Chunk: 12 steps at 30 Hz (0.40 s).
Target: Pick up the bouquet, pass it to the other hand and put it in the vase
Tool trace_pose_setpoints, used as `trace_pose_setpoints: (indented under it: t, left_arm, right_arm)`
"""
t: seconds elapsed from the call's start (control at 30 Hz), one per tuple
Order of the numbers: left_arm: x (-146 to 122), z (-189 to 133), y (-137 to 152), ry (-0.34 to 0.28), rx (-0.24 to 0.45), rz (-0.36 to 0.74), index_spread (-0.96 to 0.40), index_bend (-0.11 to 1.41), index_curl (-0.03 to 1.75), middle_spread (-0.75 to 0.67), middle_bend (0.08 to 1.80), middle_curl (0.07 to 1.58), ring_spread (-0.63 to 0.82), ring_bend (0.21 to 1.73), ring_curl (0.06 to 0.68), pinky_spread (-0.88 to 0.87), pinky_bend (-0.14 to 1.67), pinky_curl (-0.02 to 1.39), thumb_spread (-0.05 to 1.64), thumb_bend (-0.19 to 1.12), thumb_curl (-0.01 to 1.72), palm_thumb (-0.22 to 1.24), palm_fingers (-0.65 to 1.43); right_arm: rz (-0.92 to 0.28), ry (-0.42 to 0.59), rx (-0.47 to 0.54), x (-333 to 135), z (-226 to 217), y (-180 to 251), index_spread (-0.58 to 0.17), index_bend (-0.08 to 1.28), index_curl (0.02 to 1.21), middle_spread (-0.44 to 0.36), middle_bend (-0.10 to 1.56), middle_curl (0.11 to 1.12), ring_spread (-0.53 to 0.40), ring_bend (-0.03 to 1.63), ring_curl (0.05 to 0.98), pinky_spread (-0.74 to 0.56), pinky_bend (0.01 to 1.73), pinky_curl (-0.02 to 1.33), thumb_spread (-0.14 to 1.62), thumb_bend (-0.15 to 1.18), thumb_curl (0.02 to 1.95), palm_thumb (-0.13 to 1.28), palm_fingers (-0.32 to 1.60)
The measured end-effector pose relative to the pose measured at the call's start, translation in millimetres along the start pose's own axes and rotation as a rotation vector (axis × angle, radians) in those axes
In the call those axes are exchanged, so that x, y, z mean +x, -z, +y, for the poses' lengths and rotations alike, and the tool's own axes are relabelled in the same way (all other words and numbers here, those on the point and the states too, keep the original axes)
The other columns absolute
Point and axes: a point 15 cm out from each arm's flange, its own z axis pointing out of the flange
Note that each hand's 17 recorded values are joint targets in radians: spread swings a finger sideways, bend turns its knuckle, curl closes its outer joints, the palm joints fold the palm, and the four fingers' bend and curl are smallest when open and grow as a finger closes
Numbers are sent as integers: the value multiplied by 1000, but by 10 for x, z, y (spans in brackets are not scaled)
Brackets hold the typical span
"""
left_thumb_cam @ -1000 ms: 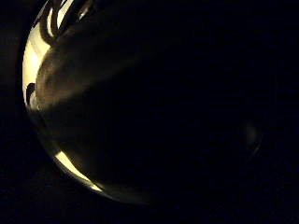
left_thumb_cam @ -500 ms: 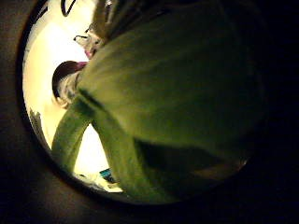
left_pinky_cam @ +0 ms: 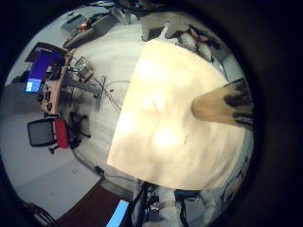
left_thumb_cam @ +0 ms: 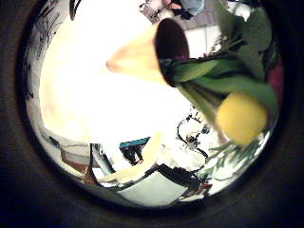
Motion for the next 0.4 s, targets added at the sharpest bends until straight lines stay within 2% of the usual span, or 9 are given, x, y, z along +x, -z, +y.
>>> trace_pose_setpoints:
  t: [0.17,0.4]
  left_arm:
    - [-149,238,-181,46,-39,17,149,182,354,620,149,109,731,334,189,653,196,284,763,-38,335,321,-74]
    - [-255,583,-294,55,1,16,164,176,343,630,151,106,741,326,197,654,195,290,771,-37,329,326,-76]
  right_arm:
    - [20,2,-57,32,130,2,-298,466,486,-27,175,250,88,255,222,296,200,277,952,-22,527,899,406]
    - [70,12,-82,75,129,60,-292,456,490,-31,177,250,95,250,222,296,202,277,947,-22,536,904,403]
